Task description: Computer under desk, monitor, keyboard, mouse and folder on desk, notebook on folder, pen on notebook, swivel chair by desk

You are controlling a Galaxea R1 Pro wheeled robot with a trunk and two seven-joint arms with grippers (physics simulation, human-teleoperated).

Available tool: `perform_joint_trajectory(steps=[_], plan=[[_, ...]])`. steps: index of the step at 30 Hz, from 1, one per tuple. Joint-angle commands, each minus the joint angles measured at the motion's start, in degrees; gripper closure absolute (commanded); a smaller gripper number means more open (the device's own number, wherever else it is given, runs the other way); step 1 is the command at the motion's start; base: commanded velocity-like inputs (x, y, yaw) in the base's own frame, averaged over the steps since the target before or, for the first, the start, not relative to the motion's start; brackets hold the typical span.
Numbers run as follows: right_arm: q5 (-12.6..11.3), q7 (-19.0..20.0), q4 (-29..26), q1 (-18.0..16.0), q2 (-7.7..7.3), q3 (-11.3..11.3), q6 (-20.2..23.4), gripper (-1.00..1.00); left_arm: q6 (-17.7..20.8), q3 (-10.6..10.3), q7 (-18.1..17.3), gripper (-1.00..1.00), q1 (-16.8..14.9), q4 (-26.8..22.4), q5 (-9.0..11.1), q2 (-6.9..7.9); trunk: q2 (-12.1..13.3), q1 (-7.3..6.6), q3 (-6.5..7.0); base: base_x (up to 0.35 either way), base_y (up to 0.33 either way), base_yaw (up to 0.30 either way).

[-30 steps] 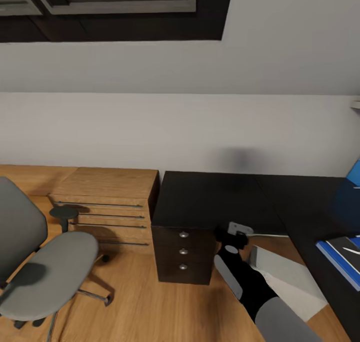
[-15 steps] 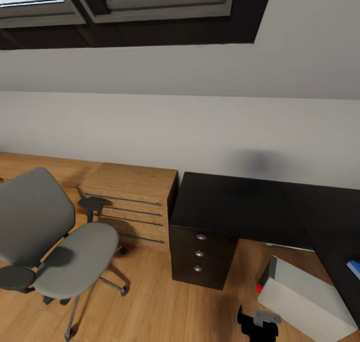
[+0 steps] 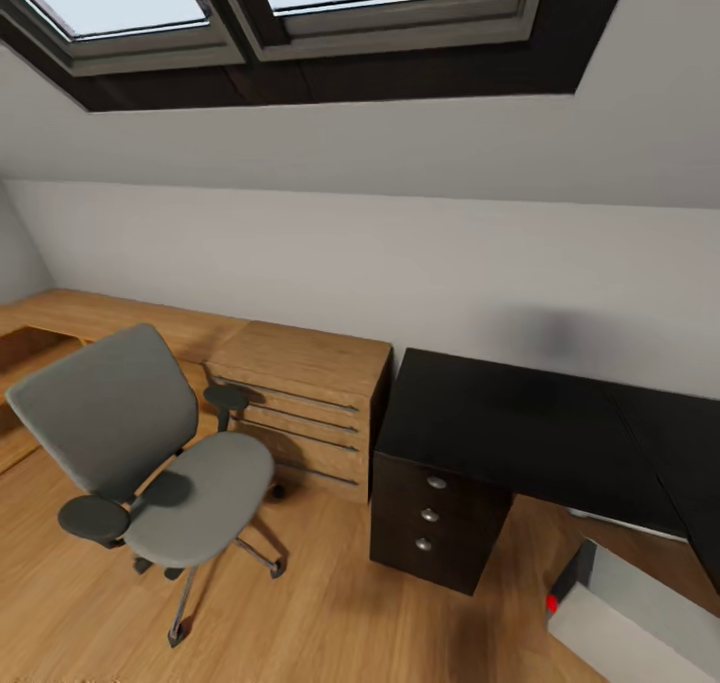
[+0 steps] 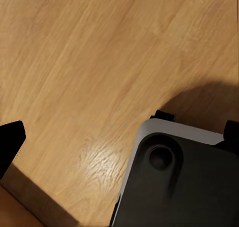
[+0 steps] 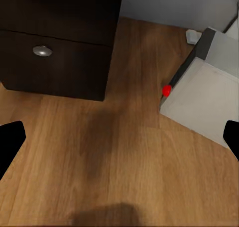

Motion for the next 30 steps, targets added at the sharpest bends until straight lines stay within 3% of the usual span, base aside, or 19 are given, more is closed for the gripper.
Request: perform_joint_trajectory(steps=[1, 6, 25, 30], plan=[[-0.15, -0.32, 0.14, 0.05, 0.05, 0.52, -0.75, -1.0, -0.39, -0.7, 0.28, -1.0, -0.05, 0.13, 0.54, 0.02, 0.34, -0.2, 0.17, 0.0, 0.0, 0.114], [-0.13, -0.3, 0.18, 0.44, 0.0, 0.53, -2.8, -1.0, -0.87, -1.3, 0.31, -1.0, -0.05, 0.4, 0.59, -0.02, 2.35, -1.3, 1.5, 0.0, 0.0, 0.043], [-0.12, -0.3, 0.18, 0.88, 0.14, 0.58, -3.79, -1.0, -0.5, -1.2, 0.32, -1.0, -0.05, 0.54, 0.7, 0.03, 9.97, -5.48, 6.66, 0.0, 0.0, 0.003], [-0.12, -0.3, 0.16, 0.88, 0.17, 0.56, -4.02, -1.0, -0.39, -1.17, 0.32, -1.0, -0.05, 0.54, 0.76, 0.03, 9.97, -5.48, 7.12, 0.0, 0.0, 0.0]])
